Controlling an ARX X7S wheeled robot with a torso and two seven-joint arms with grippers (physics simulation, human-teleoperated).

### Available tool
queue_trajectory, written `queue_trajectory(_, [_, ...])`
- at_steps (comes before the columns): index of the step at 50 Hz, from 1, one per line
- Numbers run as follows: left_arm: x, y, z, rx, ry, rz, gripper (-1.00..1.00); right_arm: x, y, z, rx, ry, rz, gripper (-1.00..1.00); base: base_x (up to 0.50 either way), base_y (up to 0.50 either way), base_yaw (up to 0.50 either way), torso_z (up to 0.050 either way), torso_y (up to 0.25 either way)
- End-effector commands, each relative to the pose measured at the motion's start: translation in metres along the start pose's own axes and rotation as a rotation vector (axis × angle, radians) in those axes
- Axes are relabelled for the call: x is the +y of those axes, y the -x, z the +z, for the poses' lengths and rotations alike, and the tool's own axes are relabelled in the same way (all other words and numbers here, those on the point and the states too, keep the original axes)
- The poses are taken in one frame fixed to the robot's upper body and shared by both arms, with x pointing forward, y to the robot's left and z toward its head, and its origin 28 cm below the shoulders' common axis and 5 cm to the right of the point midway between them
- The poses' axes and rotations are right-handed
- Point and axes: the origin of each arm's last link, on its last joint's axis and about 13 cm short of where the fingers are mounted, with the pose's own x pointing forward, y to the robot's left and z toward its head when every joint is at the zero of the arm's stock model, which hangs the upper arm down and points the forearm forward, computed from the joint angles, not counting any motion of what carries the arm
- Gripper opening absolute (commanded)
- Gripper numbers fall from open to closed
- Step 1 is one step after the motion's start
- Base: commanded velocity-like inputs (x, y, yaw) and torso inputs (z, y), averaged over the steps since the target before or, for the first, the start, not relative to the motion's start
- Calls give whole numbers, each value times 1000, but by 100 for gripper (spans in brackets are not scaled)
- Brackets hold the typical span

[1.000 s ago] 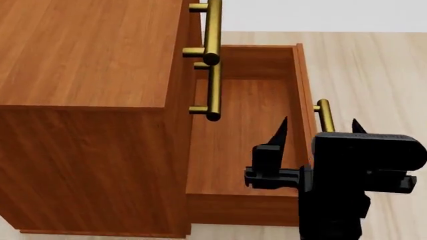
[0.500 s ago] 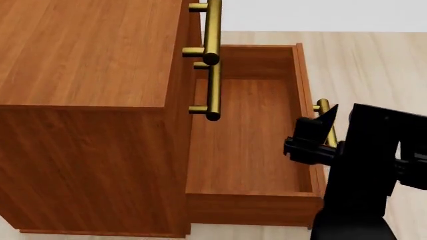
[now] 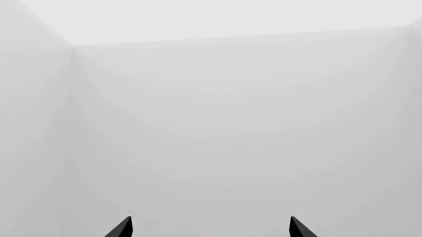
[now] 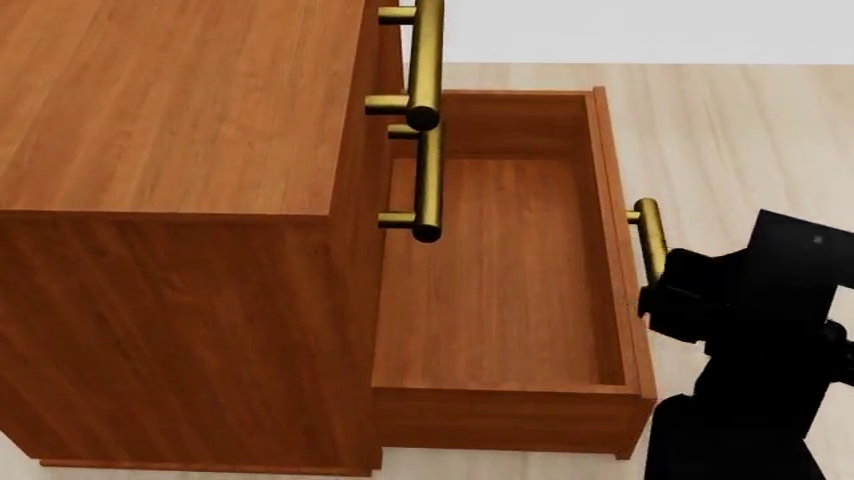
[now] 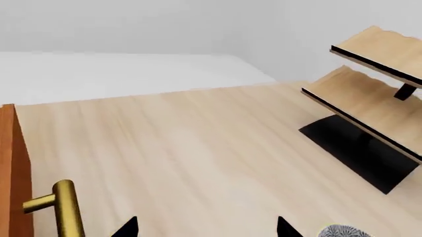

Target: Close the bottom drawer of the cabinet and open the top drawer.

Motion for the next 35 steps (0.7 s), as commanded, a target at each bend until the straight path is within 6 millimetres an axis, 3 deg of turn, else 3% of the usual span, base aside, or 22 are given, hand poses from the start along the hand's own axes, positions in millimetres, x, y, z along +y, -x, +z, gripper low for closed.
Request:
queue_trajectory(1, [1, 1, -1, 2, 0, 2, 100, -1, -8, -12, 65, 54, -89, 100, 0, 0, 0, 0, 0])
queue_trajectory(35, [0, 1, -1, 5, 0, 0, 100, 3, -25, -50, 175, 150, -144, 100, 0, 0, 0, 0, 0])
